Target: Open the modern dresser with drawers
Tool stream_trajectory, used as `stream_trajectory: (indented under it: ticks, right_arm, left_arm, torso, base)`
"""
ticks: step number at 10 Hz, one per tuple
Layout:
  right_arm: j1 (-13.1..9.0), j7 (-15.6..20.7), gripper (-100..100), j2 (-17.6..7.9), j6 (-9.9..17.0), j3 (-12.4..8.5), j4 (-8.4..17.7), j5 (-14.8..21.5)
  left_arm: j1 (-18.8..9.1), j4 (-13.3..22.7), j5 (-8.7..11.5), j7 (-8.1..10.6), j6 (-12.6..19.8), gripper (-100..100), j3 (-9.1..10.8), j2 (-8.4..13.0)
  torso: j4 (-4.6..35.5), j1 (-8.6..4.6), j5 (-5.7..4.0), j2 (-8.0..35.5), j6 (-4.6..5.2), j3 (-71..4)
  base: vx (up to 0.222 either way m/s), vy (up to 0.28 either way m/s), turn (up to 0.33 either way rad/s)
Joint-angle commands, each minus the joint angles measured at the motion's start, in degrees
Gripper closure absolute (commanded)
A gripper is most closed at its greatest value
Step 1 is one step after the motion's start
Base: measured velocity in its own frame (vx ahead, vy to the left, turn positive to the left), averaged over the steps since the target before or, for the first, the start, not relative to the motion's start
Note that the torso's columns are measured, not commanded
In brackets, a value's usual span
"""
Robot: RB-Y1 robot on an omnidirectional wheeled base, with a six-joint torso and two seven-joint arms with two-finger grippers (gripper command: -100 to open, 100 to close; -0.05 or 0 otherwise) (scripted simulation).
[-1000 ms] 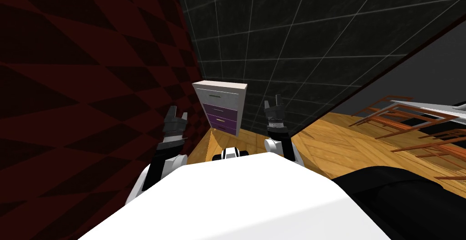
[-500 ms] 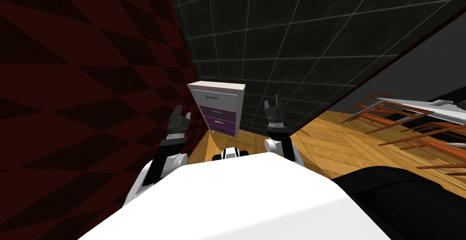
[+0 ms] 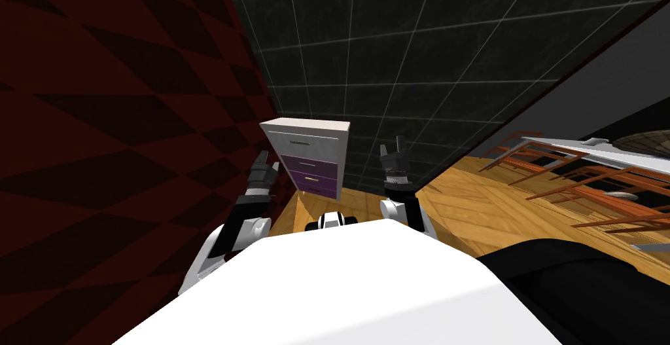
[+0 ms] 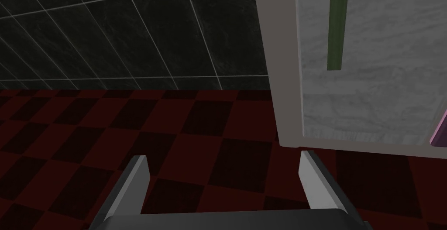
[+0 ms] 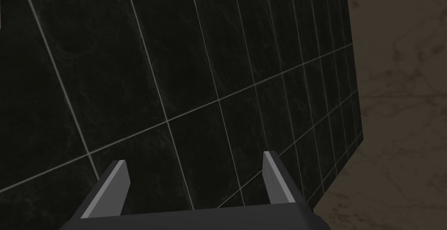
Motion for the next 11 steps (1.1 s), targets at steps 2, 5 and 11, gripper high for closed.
stream_trajectory:
  ticks: [2,5,11]
  right_arm:
    - [0.0,0.0,0,0.0,0.0,0.0,0.0,0.0]
    - [0.0,0.0,0,0.0,0.0,0.0,0.0,0.0]
    - [0.0,0.0,0,0.0,0.0,0.0,0.0,0.0]
  left_arm:
    - [-1.7,-0.8,-0.5,1.14,6.2,-100,-1.30,1.0]
    - [-2.6,-1.1,-0.7,1.82,10.2,-100,-1.97,2.0]
    - [-5.1,-1.4,-1.3,3.51,18.9,-100,-3.66,5.1]
  torso:
    - [0.0,-0.01,0.00,0.0,0.00,0.0]
    - [0.0,0.02,0.01,0.1,0.01,0.0]
    - [0.0,0.01,0.00,-0.1,0.00,0.0]
  base:
    - [0.081,0.010,-0.113]
    - [0.061,0.018,-0.082]
    - [0.072,0.019,-0.098]
